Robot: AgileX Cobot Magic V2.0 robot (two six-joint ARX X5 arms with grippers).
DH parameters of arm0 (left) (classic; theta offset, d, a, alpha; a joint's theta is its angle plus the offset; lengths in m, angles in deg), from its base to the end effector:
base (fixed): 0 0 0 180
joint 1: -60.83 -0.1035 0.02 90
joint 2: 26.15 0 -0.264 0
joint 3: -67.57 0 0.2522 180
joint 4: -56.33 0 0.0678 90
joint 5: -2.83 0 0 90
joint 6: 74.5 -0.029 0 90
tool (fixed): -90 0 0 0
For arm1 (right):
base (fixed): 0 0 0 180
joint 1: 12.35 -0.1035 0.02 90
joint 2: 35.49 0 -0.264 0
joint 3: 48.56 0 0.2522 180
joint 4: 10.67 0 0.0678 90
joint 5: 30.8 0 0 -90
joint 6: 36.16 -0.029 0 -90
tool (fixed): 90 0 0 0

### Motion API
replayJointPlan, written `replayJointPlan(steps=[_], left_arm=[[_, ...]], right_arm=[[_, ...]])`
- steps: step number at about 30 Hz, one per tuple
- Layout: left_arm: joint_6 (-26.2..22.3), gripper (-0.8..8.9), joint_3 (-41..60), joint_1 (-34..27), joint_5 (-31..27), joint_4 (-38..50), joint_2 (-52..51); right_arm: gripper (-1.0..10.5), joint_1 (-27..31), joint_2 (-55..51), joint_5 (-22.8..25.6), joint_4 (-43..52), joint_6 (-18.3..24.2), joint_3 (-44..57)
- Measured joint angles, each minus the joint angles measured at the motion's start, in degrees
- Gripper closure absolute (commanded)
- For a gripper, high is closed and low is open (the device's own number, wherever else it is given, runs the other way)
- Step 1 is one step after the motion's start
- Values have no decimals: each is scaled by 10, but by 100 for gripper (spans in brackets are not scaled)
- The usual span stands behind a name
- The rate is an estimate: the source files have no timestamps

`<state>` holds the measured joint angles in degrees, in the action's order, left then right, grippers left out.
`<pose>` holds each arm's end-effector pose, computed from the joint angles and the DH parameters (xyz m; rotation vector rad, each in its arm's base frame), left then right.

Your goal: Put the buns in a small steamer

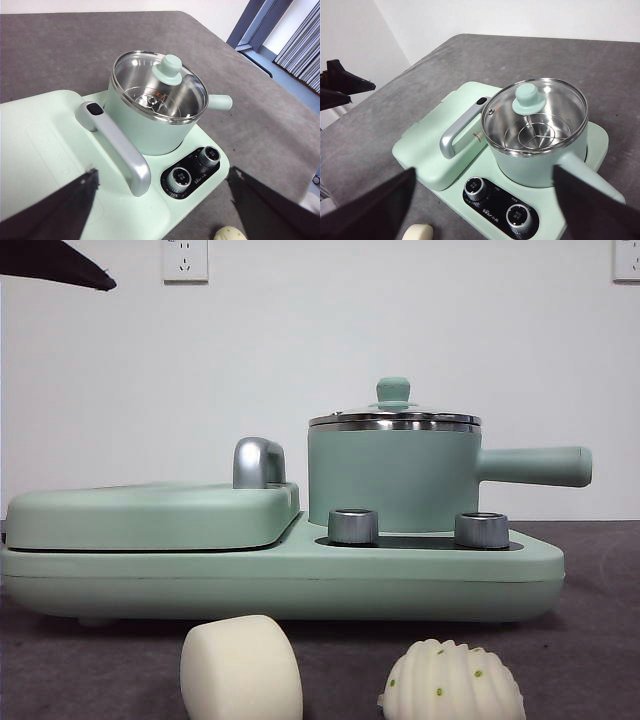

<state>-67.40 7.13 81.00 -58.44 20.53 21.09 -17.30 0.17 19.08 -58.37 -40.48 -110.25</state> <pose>0.1570 -0.0725 0.3191 -0.1451 0.4572 -0.8161 0.1137 0.0286 0.3349 0.1879 0.3993 0.7633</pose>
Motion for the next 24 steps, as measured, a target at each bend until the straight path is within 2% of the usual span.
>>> replayJointPlan(steps=[6, 11, 18, 24], left_arm=[[17, 366, -6, 0, 0, 2, 3], [27, 366, -60, 0, 0, -21, 42], [20, 366, -189, 13, 0, -102, 169], [10, 367, -341, 40, -4, -171, 310]], right_arm=[[456, 0, 0, -4, 0, -3, 0], [456, 0, 0, -4, 0, -18, 0], [456, 0, 0, -5, 0, -22, 0], [456, 0, 0, -5, 0, -22, 0]])
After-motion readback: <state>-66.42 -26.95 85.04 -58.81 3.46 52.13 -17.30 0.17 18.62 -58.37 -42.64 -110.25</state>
